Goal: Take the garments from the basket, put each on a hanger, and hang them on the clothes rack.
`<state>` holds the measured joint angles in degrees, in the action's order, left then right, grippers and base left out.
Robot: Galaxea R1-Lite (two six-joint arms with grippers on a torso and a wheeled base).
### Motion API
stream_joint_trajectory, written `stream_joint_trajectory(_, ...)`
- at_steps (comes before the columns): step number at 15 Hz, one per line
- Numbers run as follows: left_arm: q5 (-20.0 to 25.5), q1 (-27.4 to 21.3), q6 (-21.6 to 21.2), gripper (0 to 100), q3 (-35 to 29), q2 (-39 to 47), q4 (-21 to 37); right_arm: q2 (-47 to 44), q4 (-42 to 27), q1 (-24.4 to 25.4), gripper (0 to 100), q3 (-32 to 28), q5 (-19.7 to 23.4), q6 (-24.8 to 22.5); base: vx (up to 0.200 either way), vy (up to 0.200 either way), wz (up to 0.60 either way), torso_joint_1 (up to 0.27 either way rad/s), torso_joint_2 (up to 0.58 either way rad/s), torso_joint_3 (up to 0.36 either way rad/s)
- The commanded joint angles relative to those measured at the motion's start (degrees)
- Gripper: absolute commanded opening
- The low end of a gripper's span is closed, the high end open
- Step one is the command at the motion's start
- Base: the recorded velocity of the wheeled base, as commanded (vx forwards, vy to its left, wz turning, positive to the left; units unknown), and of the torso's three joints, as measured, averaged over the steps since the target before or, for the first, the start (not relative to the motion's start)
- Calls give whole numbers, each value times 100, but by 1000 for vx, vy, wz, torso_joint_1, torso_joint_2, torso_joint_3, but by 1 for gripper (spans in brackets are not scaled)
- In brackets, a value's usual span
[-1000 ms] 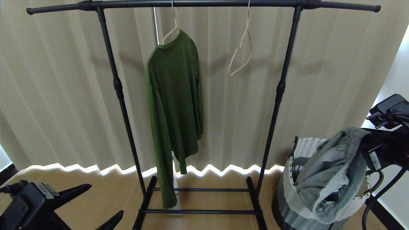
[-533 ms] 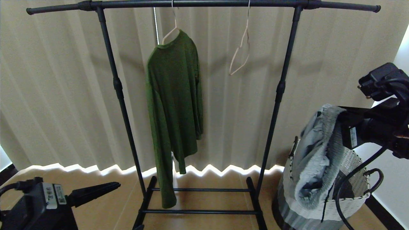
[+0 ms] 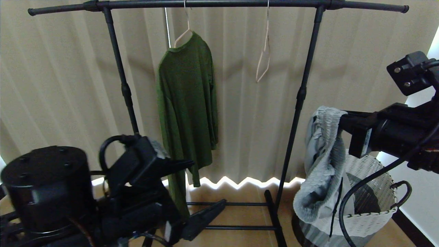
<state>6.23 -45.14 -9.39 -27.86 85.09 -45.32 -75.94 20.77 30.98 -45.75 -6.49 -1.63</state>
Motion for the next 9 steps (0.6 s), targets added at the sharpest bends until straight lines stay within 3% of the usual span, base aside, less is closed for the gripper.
stream_joint_trajectory(1,-315,-838,534,100,-800,1256,-20,61,6,216,0,49,95,84,0,0,0,0,0,0)
stream_joint_trajectory(3,-342,-1172,895,100,-1231,1792,-20,61,15,304,0,-4,218,93,0,0,0,0,0,0)
stream_joint_trajectory(9,-359,-1339,1431,100,-2084,2794,-20,158,559,559,0,49,288,102,0,0,0,0,0,0)
